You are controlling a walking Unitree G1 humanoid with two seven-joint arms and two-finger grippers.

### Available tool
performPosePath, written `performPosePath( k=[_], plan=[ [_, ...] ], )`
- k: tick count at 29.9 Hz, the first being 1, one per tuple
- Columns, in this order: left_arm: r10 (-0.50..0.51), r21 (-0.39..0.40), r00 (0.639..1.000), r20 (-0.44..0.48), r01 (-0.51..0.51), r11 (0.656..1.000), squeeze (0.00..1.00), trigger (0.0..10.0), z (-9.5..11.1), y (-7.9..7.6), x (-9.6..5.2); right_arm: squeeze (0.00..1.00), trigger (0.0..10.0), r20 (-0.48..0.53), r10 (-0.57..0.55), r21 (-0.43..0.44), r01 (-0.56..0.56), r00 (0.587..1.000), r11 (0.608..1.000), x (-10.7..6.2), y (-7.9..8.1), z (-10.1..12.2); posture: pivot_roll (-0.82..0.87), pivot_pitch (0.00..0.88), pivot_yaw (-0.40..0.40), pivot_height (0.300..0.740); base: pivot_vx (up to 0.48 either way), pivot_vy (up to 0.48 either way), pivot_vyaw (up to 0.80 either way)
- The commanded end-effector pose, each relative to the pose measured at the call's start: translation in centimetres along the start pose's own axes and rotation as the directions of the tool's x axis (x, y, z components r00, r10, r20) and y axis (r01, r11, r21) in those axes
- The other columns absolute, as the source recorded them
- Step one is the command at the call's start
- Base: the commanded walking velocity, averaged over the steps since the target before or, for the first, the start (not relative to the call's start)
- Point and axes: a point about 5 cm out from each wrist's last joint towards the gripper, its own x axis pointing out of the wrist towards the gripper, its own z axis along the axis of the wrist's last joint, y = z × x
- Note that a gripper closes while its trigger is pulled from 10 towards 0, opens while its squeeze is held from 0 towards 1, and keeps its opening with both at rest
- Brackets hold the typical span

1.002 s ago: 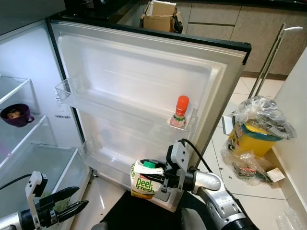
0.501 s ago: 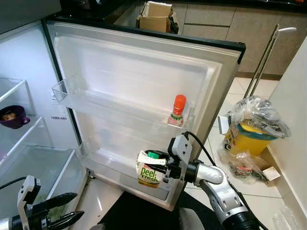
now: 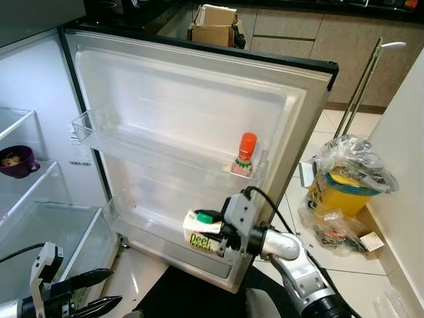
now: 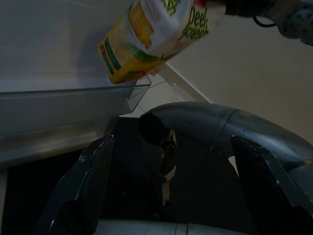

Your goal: Restocking fridge

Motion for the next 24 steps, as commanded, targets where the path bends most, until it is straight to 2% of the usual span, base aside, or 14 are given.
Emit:
performPosePath(
  k=[1, 6, 9, 11, 17, 24],
  plan=[
    [-0.011, -0.001, 1.000, -0.012, 0.011, 1.000, 0.00, 10.0, 0.1, -0.2, 0.2, 0.00, 10.0, -0.007, 0.015, -0.034, -0.015, 1.000, 0.999, 0.0, 0.4, -0.2, -0.02, 0.007, -0.058, 0.551, 0.000, 0.000, 0.00],
    [-0.016, -0.001, 1.000, -0.012, 0.016, 1.000, 0.00, 10.0, 0.2, -0.3, 0.5, 0.00, 10.0, -0.120, 0.061, -0.138, -0.078, 0.991, 0.987, -0.3, 1.5, -2.2, -0.03, 0.007, -0.058, 0.551, 0.000, 0.000, 0.00],
    [-0.018, 0.000, 1.000, -0.010, 0.018, 1.000, 0.00, 10.0, 0.3, -0.3, 0.6, 0.00, 10.0, -0.181, 0.048, -0.214, -0.087, 0.982, 0.973, -0.4, 1.6, -3.2, -0.03, 0.009, -0.058, 0.551, 0.000, 0.000, 0.00],
    [-0.019, 0.002, 1.000, -0.009, 0.019, 1.000, 0.00, 10.0, 0.4, -0.4, 0.6, 0.00, 10.0, -0.197, 0.042, -0.234, -0.088, 0.980, 0.968, -0.4, 1.6, -3.4, -0.03, 0.008, -0.059, 0.551, 0.000, 0.000, 0.00],
    [-0.023, 0.006, 1.000, -0.005, 0.023, 1.000, 0.00, 10.0, 0.5, -0.4, 0.8, 0.00, 10.0, -0.198, 0.008, -0.253, -0.059, 0.980, 0.966, -0.3, 1.3, -3.5, -0.03, 0.009, -0.058, 0.551, 0.000, 0.000, 0.00],
    [-0.028, 0.010, 1.000, -0.004, 0.028, 1.000, 0.00, 10.0, 0.7, -0.3, 1.0, 0.00, 10.0, -0.115, -0.083, -0.250, 0.052, 0.990, 0.967, 0.1, 0.0, -2.5, -0.02, 0.010, -0.058, 0.551, 0.000, 0.000, 0.00]
  ],
)
